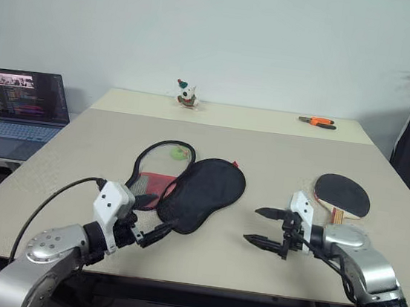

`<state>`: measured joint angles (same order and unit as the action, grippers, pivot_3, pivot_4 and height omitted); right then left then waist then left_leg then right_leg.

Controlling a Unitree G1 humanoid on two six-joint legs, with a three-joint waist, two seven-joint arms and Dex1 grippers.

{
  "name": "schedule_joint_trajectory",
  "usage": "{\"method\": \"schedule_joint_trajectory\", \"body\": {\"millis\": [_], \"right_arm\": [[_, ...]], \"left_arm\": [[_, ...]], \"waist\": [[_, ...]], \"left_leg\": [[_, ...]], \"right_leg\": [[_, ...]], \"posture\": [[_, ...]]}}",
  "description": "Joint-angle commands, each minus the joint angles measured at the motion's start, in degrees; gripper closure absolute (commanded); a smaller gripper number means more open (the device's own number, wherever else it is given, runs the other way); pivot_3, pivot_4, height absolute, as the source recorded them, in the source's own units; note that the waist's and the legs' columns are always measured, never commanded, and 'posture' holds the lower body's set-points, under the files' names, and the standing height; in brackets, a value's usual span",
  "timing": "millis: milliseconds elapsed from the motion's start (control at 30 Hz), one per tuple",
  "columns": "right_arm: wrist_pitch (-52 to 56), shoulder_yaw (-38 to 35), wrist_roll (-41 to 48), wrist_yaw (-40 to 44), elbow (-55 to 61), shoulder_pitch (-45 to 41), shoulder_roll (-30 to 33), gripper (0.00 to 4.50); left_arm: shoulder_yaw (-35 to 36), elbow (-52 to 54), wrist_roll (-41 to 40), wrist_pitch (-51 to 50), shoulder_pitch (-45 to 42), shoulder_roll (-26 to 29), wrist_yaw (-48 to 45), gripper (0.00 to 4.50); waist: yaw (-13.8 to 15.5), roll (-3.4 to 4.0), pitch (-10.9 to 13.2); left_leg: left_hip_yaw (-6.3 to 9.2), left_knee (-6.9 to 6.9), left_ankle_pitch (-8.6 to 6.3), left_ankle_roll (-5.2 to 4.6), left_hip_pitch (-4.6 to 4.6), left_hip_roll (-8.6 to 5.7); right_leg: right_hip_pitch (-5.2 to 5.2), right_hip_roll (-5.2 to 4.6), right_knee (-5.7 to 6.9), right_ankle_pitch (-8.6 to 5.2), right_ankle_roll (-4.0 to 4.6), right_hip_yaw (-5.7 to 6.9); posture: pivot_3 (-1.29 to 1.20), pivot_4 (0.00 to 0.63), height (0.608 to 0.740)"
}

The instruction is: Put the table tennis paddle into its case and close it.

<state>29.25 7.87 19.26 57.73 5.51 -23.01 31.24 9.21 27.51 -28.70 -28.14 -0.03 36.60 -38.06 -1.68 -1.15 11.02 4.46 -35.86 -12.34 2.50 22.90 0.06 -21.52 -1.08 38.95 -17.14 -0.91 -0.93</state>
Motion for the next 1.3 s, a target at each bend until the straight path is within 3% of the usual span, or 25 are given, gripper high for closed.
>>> {"method": "schedule_joint_trajectory", "body": {"millis": [33,233,433,600,767,1300], "right_arm": [[0.8,0.5,0.6,-1.4,3.3,-0.3,-0.8,0.01],[3.9,1.0,1.6,-5.2,5.5,-1.8,-3.9,0.01],[9.5,-0.4,1.6,-12.6,5.8,-4.6,-8.5,0.01],[25.1,-1.1,1.7,-25.3,1.2,-7.5,-17.7,0.01],[30.9,-5.6,1.2,-34.6,-7.4,-11.3,-25.8,0.01],[24.0,-3.6,1.1,-36.3,-20.3,-20.5,-38.7,0.01]], "left_arm": [[-0.1,0.9,0.3,1.8,-1.4,-0.6,0.0,0.00],[0.6,-2.5,-0.8,2.2,-3.5,-1.2,-1.5,0.00],[3.1,-7.1,-3.5,1.3,-7.0,2.4,-7.3,0.00],[6.2,-11.2,-5.4,0.4,-8.6,7.5,-12.6,0.00],[4.6,-16.1,-3.5,2.1,-12.1,10.1,-16.7,0.00],[7.6,-17.8,-5.4,-0.5,-14.7,13.8,-20.8,0.00]], "waist": [[0.0,0.00,0.0],[0.0,0.00,0.0],[0.0,0.00,0.0],[-0.2,-0.02,0.0],[-0.2,-0.01,0.0],[-1.6,-0.03,0.0]], "left_leg": [[0.00,-0.01,0.00,0.00,-0.01,0.00],[0.01,-0.02,0.00,0.00,-0.01,0.00],[0.01,0.01,0.00,0.00,0.01,0.00],[0.01,0.06,0.01,0.01,-0.01,0.06],[-0.02,0.08,0.01,0.01,0.08,0.01],[-0.36,0.34,0.01,0.00,0.09,0.65]], "right_leg": [[0.00,0.00,0.01,-0.01,-0.02,-0.02],[0.01,0.00,0.01,-0.04,-0.07,0.01],[-0.03,0.02,0.02,-0.02,-0.04,0.03],[-0.12,0.04,0.06,0.02,0.09,-0.02],[-0.23,0.04,0.06,0.09,0.20,-0.04],[-0.62,0.66,0.14,0.26,0.51,-0.11]], "posture": [[0.00,0.150,0.740],[0.00,0.150,0.740],[0.00,0.150,0.740],[0.00,0.150,0.740],[0.00,0.150,0.740],[0.00,0.150,0.740]]}}
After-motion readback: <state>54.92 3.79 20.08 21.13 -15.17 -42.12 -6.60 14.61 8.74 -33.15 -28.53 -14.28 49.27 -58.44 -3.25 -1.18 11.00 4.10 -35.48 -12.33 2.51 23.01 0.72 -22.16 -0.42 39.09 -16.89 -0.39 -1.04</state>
